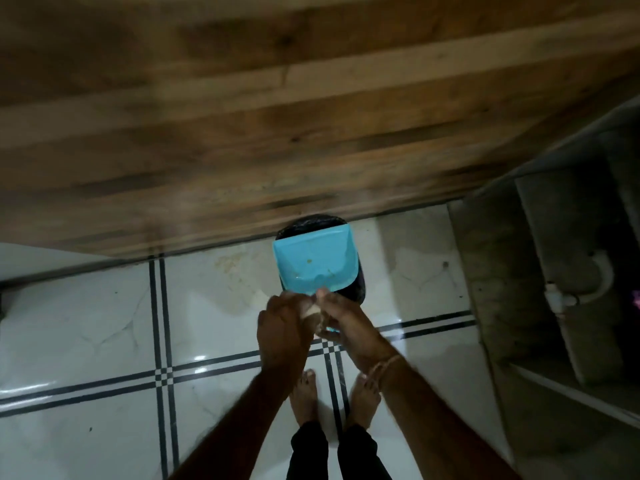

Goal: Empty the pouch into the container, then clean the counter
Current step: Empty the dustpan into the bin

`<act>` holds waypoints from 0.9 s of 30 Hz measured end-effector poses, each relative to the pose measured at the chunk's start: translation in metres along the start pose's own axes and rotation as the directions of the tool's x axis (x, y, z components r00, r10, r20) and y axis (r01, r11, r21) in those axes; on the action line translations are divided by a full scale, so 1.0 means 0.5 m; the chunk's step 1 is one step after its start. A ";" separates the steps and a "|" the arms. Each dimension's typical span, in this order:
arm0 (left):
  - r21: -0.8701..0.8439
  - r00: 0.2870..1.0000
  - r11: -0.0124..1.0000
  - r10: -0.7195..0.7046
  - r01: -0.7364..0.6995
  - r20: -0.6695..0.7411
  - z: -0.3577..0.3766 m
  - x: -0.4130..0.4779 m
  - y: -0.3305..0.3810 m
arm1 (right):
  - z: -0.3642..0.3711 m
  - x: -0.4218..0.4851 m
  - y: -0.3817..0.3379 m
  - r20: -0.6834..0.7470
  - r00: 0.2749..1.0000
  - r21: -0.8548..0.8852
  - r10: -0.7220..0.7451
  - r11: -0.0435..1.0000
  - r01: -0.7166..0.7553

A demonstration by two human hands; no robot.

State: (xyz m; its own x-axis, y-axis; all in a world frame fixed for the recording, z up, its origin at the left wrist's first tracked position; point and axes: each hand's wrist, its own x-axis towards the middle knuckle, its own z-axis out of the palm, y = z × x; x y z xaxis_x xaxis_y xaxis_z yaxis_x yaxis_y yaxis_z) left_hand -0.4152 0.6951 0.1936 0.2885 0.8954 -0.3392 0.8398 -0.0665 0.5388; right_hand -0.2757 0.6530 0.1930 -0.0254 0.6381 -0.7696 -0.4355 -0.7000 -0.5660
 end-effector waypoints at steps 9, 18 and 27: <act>-0.429 0.980 0.887 -0.107 0.171 0.169 -0.270 -0.172 0.271 | 0.026 -0.386 -0.168 -0.085 0.978 0.235 -0.192 0.950 0.207; -0.717 0.915 0.681 0.184 0.145 0.360 -0.375 -0.229 0.596 | -0.080 -0.656 -0.297 -0.366 0.869 0.252 -0.333 0.863 0.438; -0.654 0.861 0.743 0.419 -0.142 0.289 -0.256 -0.243 0.926 | -0.313 -0.826 -0.384 -0.580 0.674 0.204 -0.458 0.719 0.665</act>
State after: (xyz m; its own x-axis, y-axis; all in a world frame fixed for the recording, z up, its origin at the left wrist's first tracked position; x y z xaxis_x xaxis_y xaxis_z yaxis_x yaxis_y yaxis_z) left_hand -0.1202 0.6121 0.5831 0.7331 0.6157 -0.2890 0.2823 0.1111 0.9529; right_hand -0.0408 0.4737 0.5734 0.7044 0.5642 -0.4308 -0.5138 -0.0135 -0.8578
